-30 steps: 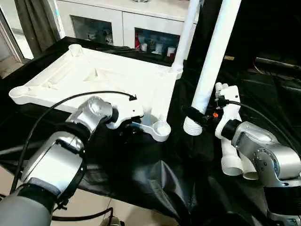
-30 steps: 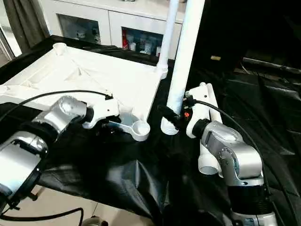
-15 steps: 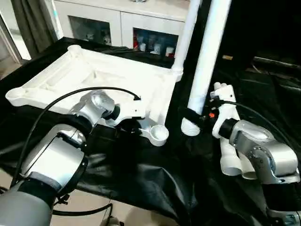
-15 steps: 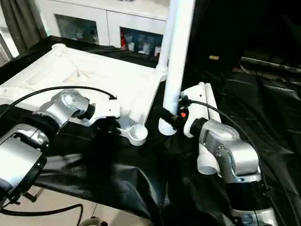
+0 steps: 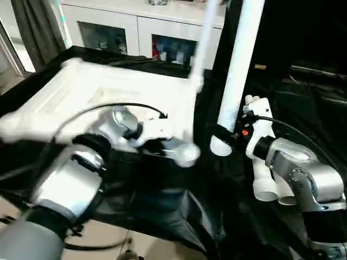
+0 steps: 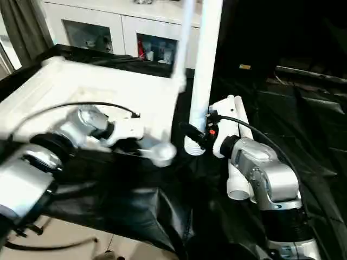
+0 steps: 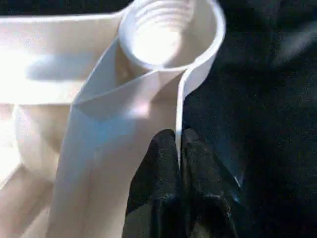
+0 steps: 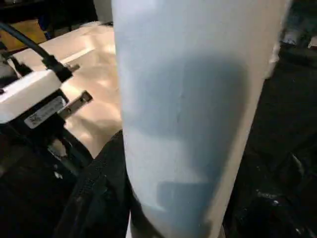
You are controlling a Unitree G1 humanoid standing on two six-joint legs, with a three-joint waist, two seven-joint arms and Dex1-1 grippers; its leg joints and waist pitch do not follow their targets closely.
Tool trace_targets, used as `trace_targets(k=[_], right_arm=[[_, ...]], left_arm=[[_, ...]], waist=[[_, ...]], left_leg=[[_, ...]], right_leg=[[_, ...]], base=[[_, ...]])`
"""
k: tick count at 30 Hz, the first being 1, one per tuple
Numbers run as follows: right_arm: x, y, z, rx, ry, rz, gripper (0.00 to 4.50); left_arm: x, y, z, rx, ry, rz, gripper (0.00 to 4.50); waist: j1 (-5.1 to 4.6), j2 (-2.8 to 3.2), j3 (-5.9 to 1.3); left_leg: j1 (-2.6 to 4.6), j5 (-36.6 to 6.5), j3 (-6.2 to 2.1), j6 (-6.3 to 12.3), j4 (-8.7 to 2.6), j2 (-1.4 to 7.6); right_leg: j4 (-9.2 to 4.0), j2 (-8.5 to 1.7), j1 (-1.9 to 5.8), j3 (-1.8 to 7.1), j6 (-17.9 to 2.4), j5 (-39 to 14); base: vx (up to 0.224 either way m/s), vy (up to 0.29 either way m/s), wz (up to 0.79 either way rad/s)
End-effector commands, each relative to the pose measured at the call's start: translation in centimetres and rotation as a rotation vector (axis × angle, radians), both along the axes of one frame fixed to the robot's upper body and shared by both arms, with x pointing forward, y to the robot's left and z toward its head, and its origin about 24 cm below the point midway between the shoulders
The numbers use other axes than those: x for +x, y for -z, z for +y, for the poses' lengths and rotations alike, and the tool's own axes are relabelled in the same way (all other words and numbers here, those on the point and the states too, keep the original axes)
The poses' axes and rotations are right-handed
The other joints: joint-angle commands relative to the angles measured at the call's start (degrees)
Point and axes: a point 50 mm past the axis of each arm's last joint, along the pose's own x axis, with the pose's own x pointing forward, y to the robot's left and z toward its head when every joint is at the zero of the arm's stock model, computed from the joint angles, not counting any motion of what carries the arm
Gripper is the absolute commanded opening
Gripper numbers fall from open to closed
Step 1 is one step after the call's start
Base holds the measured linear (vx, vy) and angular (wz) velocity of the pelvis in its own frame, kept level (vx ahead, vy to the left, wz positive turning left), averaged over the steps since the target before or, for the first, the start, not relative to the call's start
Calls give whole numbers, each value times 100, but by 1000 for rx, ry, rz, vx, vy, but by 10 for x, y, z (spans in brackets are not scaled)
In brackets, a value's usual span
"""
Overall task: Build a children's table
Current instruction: Rotate table base
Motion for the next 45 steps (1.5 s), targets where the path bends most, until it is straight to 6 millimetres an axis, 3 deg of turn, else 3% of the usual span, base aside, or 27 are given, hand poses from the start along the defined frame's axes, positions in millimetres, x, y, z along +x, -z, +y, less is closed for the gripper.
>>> trace_targets(k=[1, 2, 4, 6, 7, 8, 10, 12, 14, 15, 17, 23, 40, 42, 45], right_arm=[[0, -5, -6, 22, 25, -14, 190], [-1, -4, -7, 26, 28, -11, 190], [-1, -4, -8, 26, 30, -10, 190], [0, -3, -8, 24, 31, -8, 190], [0, -2, -7, 24, 31, -8, 190], [1, -2, -6, 24, 30, -8, 190], [1, -3, -6, 24, 28, -8, 190], [1, -3, -5, 26, 26, -8, 190], [1, -2, -4, 25, 23, -6, 190], [1, -2, -4, 25, 21, -5, 190], [1, -1, -4, 24, 19, -4, 190], [1, 0, -2, 25, 13, -2, 190], [-2, 2, -1, 27, 13, 0, 190], [-2, 2, -1, 27, 12, 0, 190], [-2, 2, 0, 28, 10, 1, 190]], left_arm=[[-3, 7, 3, -40, -52, 43, 2], [-3, 8, -3, -90, -75, 47, 2], [-5, 8, -9, -136, -60, 30, 2], [-11, 6, -22, -199, 55, -99, 0], [-13, 5, -25, -207, 93, -140, 0], [-17, 9, -26, -197, 119, -163, 0], [-18, 12, -25, -193, 117, -168, 0], [-19, 13, -26, -200, 92, -166, 0], [-19, 13, -25, -202, 79, -187, 0], [-20, 12, -25, -209, 69, -193, 29], [-20, 11, -23, -225, 48, -176, 58], [-19, 8, -12, -193, 57, -208, 92], [-25, 13, 6, -97, 82, -129, 95], [-25, 13, 8, -96, 75, -128, 62], [-25, 13, 8, -100, 65, -129, 56]], waist=[[38, 12, -419], [36, -18, -415], [49, -12, -409], [52, -38, -398], [65, -17, -407], [51, -46, -409], [66, -13, -402], [79, -48, -394], [87, -43, -403], [78, -65, -406], [77, -51, -409], [63, -67, -412], [33, -19, -417], [36, -17, -422], [34, -29, -415]], left_leg=[[75, -876, -137, 180, -380, 327], [79, -879, -130, 208, -378, 329], [75, -887, -132, 229, -374, 328], [73, -927, -131, 255, -385, 343], [79, -956, -135, 246, -386, 345], [85, -968, -130, 238, -397, 354], [116, -1042, -126, 212, -398, 366], [125, -1121, -119, 165, -412, 373], [110, -1049, -124, 141, -422, 389], [104, -1017, -113, 155, -419, 379], [96, -986, -109, 148, -417, 380], [74, -955, -102, 142, -415, 354], [84, -1038, -108, 38, -428, 365], [79, -1035, -111, 28, -427, 370], [85, -1065, -109, 31, -429, 364]], right_leg=[[-431, -674, 344, 329, -1240, -1038], [-430, -674, 341, 328, -1268, -996], [-434, -685, 346, 324, -1267, -1068], [-474, -678, 329, 321, -1164, -1291], [-484, -687, 326, 324, -1097, -1385], [-484, -680, 316, 322, -1042, -1418], [-491, -682, 275, 324, -1011, -1511], [-491, -689, 263, 315, -974, -1655], [-456, -703, 265, 312, -947, -1558], [-455, -700, 264, 312, -938, -1505], [-437, -718, 267, 316, -964, -1461], [-450, -708, 269, 316, -870, -1508], [-452, -705, 249, 323, -873, -1552], [-446, -713, 258, 324, -887, -1533], [-457, -707, 252, 321, -868, -1604]], base=[[0, 0, 0], [0, 0, 0], [0, 0, 0], [0, 0, 0], [0, 0, 0], [0, 0, 0], [0, 0, 0], [0, 0, 0], [0, 0, 0], [0, 0, 0], [0, 0, 0], [0, 0, 0], [0, 0, 0], [0, 0, 0], [0, 0, 0]])
